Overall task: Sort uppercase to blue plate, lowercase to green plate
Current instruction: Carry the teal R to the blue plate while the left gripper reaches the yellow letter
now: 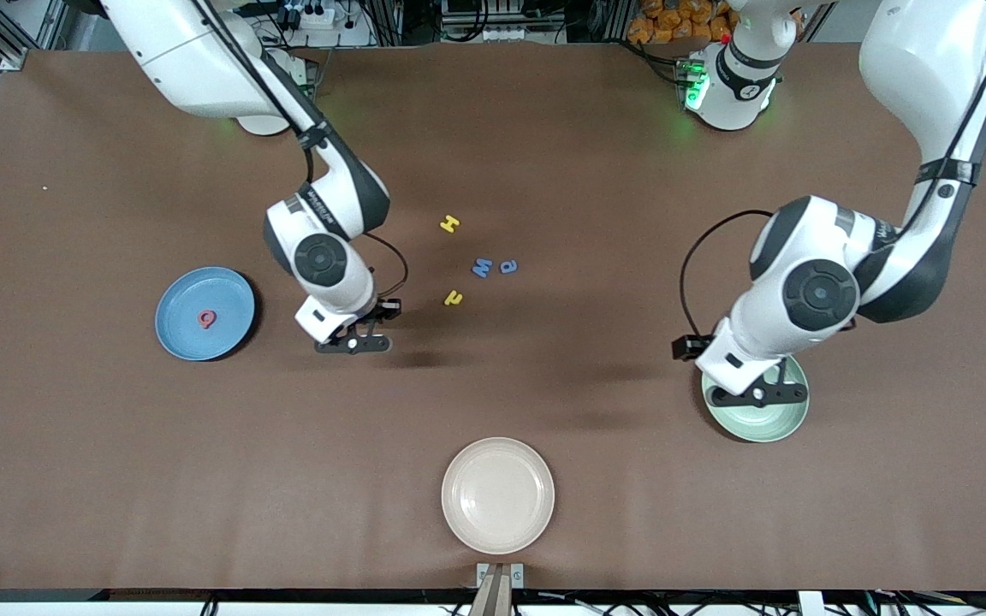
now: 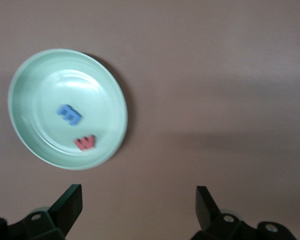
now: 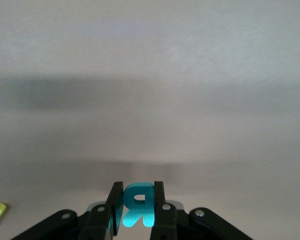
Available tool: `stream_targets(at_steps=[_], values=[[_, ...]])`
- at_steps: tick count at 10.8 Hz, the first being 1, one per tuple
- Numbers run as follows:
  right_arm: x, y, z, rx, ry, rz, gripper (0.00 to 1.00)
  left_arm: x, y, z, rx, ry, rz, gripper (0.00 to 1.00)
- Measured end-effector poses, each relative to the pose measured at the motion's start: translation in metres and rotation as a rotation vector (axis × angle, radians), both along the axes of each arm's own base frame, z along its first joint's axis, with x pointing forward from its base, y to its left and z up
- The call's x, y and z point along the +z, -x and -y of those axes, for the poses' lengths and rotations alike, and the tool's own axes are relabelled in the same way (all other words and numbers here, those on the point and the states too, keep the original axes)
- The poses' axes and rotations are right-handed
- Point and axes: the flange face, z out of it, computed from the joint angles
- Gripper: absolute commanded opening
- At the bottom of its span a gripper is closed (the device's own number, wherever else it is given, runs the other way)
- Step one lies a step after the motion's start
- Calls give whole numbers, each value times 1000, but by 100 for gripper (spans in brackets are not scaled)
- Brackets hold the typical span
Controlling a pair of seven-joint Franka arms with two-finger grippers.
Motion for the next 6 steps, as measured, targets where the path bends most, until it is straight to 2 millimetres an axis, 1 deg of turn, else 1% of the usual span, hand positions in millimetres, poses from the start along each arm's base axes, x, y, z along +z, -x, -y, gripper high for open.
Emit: stream_targets(at_steps=[1,3,4,5,6], values=[[4,-9,17,24,3,-4,21,2,11,21,29,7,-7,100],[10,-22,51,91,21,-18,21,-2,35,59,69,7,-25,100],[13,-29,71,131,28,-22,21,-4,49,83,65,2,-29,100],[15,-35,91,168,34,-28,21,-4,65,111,43,0,-28,100],[18,-42,114,204,43,-35,21,-4,85,144,4,5,-19,100]])
